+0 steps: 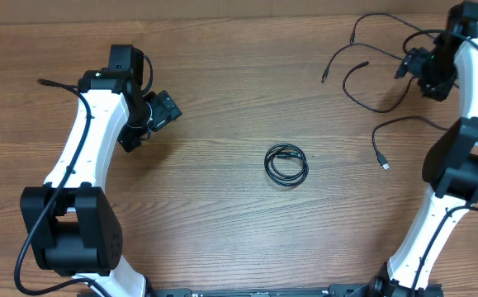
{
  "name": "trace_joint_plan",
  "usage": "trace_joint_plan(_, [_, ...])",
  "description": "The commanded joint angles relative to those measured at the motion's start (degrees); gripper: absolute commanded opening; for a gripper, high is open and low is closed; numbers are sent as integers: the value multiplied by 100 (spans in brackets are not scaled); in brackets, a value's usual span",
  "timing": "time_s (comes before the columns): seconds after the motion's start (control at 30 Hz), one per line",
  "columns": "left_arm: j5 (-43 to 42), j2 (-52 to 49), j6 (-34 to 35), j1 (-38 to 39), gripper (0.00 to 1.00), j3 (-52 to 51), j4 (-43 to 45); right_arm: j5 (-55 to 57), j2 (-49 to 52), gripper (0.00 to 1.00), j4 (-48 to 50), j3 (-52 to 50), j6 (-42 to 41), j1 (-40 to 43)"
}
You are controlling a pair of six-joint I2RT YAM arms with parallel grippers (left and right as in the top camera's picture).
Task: Untangle cables
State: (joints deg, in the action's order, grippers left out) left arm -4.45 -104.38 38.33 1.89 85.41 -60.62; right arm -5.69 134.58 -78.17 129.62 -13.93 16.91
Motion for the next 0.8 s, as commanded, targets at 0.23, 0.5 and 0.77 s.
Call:
trace_joint_plan(0.23, [33,57,-153,7,100,17,-48,-1453,-1668,81,-1377,424,-254,20])
trace_joint_plan(0.5, [-595,57,-901,9,100,17,-210,-1617,-2865,82,-1888,356,81,-232])
trace_joint_plan(0.77, [-2833,57,-2597,262,100,15,-260,-1126,-3165,100,-1886,232,94,-1311])
